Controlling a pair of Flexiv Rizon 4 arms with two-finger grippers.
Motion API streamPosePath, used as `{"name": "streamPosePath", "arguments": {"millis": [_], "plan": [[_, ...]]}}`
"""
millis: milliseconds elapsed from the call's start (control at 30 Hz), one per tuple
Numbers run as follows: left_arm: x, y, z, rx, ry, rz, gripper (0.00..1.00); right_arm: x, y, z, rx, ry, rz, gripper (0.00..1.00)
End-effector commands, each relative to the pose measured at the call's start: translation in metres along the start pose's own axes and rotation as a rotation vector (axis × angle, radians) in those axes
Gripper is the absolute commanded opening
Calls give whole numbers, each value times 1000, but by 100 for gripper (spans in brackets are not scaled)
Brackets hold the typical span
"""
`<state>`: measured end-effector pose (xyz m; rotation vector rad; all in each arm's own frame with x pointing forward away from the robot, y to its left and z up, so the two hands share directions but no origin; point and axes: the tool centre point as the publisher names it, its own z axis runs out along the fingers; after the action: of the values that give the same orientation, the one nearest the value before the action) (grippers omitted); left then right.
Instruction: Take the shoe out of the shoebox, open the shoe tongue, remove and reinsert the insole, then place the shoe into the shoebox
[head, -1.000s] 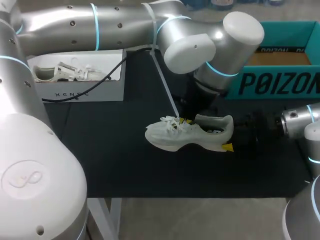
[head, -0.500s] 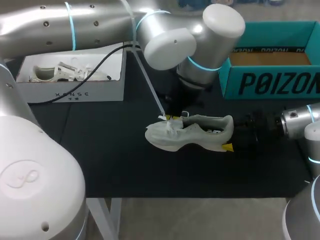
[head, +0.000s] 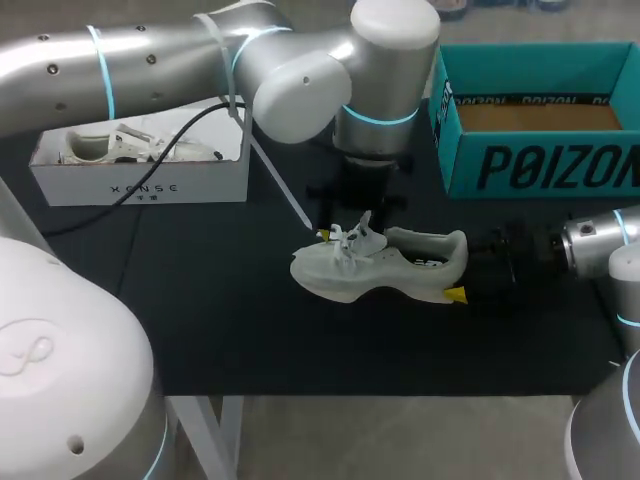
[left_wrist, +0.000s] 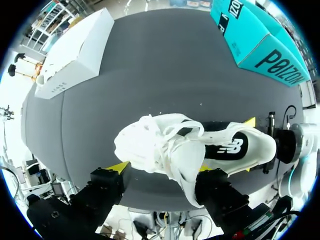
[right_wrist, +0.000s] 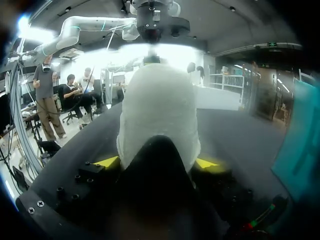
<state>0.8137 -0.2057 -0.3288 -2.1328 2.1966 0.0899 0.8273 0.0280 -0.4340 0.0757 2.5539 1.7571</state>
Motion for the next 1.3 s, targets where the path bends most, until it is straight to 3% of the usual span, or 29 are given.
{"name": "streamPosePath", "arguments": {"millis": [33, 267, 300, 333, 367, 467, 567, 633, 1300], "plan": [[11, -3, 10, -22, 10, 13, 100, -1, -5, 5, 1, -2, 1, 0], [28, -2, 22, -60, 7, 27, 100, -1, -5, 5, 1, -2, 1, 0], [29, -2, 23, -68, 14, 27, 93, -1, -5, 5, 1, -2, 1, 0], [30, -2, 24, -69, 15, 26, 55, -1, -5, 5, 1, -2, 1, 0], [31, -3, 24, -70, 17, 26, 45, -1, -5, 5, 1, -2, 1, 0], [32, -3, 23, -71, 20, 23, 36, -1, -5, 5, 1, -2, 1, 0], [32, -3, 20, -68, 20, 21, 11, -1, -5, 5, 1, -2, 1, 0], [29, -4, 17, -61, 18, 18, 0, -1, -5, 5, 1, -2, 1, 0], [-12, 0, 21, -64, 15, -35, 0, -1, -5, 5, 1, -2, 1, 0]]}}
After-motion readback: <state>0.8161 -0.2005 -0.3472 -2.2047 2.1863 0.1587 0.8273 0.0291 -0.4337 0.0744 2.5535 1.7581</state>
